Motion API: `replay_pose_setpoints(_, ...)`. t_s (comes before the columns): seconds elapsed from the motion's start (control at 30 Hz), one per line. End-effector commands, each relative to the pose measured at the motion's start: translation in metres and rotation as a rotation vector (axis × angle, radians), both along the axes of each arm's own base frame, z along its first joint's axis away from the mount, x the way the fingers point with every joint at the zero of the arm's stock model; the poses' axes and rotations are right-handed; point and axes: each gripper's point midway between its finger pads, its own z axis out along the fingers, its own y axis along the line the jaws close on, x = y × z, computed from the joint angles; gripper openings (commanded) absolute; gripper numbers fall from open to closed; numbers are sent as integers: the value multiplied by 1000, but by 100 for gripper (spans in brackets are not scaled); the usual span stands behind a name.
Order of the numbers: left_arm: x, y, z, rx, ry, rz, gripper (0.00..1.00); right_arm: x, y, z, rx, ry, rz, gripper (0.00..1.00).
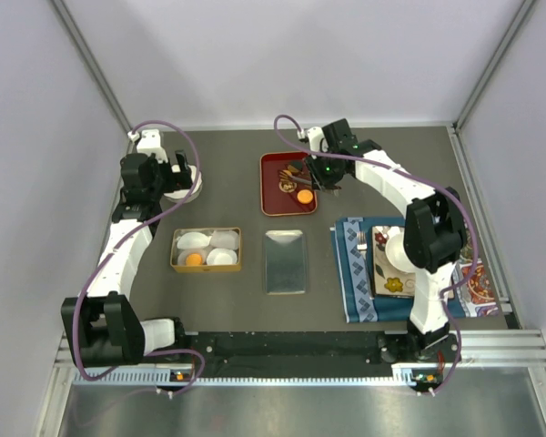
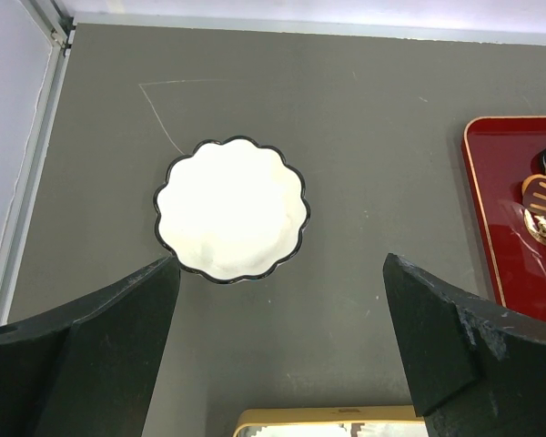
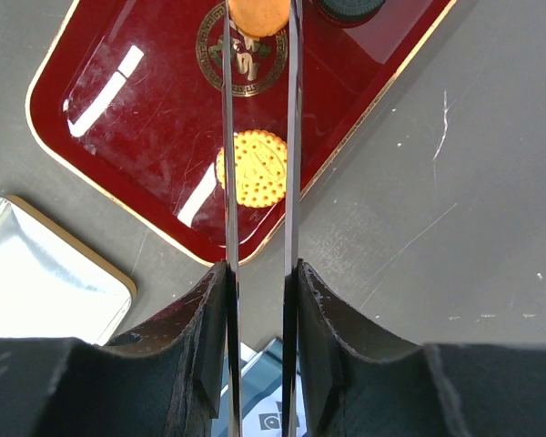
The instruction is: Pack the cookies
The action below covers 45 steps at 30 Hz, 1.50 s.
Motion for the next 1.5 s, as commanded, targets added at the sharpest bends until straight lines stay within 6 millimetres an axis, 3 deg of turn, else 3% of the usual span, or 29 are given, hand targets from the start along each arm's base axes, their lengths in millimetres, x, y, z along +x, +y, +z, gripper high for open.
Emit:
replay_pose_setpoints(0.0,4,-2,20,-11,-75,-12,99,3,2,52,73,-101,2,22)
replay_pose_setpoints(0.43,6,0,23,-8,-74,-6,99,-15,15,91,106,-150,55,22)
replay_pose_setpoints(0.67,17,6,24,-12,-56,32,99,-53,47,121,136,-191,170,23)
replay_pose_setpoints(0.9,22,8,21,-21,-29,46,99,-104,99,139,183,-202,335,23)
replay_pose_setpoints(1.13,28,8,25,-37,-32,44,99,-137,144,132,187,-183,465,23)
replay_pose_setpoints(1.47,31,10,23,-34,-27,51,99,-154,190,113,189,-146,556,23)
